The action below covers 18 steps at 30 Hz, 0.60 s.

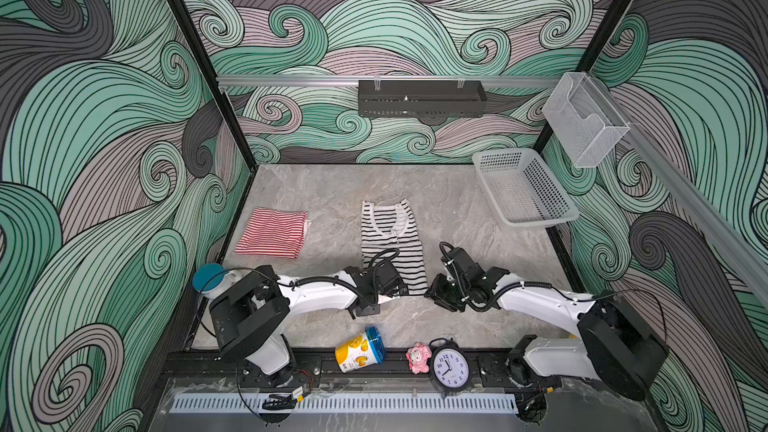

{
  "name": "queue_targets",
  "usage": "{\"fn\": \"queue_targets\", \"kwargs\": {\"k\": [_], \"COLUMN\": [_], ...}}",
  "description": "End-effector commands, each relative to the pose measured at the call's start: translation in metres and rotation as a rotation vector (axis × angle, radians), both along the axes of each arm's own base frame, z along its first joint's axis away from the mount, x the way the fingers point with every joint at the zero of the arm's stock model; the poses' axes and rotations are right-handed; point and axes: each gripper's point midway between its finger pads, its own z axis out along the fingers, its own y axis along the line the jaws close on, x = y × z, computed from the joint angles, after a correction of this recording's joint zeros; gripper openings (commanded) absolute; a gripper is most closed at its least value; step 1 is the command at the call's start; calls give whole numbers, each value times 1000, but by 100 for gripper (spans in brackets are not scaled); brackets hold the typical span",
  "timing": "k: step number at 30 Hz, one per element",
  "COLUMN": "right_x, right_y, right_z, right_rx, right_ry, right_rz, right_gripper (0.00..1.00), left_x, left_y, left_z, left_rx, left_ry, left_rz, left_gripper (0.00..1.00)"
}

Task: Fold and stack the tank tops

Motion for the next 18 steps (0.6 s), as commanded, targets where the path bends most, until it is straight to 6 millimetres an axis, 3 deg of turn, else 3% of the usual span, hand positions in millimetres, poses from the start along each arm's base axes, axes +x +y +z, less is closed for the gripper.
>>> {"fn": "queue_targets", "kwargs": {"k": [1,13,18], "right_x": [-2,-5,-9], "right_y": [0,-12,-14], "right_z": [1,7,6], "right_rx": [13,38,49], "right_ry": [12,14,28], "right_rz": [-22,-71,-84], "right_gripper": [40,40,41], "left_x": [-12,-8,-11], "left_y": [6,7,8], "left_z": [-11,-16,-16], "left_rx": [32,13,23], "left_ry": [75,213,251], "left_rz": [-20,36,34], "left_gripper": [34,20,7]}}
